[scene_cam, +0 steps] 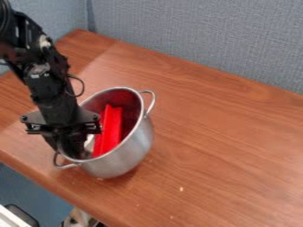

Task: Put the red object in the metal pot

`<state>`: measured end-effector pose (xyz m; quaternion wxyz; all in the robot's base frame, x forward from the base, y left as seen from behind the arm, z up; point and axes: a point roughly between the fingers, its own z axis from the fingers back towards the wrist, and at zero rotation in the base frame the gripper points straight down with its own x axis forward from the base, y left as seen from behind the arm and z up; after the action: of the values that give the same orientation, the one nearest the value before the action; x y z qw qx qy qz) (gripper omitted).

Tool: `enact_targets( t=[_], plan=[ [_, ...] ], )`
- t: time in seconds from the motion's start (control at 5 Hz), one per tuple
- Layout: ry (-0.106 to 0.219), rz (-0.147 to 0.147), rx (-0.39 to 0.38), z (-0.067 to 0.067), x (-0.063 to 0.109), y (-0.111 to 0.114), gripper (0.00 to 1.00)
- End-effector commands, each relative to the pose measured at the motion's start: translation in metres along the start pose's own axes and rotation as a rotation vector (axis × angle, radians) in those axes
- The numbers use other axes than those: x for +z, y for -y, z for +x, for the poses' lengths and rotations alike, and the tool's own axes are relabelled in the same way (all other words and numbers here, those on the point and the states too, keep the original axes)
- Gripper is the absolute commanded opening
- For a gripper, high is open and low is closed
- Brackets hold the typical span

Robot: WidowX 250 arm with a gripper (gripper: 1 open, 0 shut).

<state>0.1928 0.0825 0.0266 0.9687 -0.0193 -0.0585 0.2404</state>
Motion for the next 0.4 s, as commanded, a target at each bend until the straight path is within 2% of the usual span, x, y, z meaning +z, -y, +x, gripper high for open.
enact_targets(
  t=[0.0,0.2],
  plan=[
    [-0.002,-0.002,0.075,0.0064,-0.0044,0.0098,1.00],
    [0.021,0.000,0.152,0.0151,0.0045,0.0191,1.00]
  ],
)
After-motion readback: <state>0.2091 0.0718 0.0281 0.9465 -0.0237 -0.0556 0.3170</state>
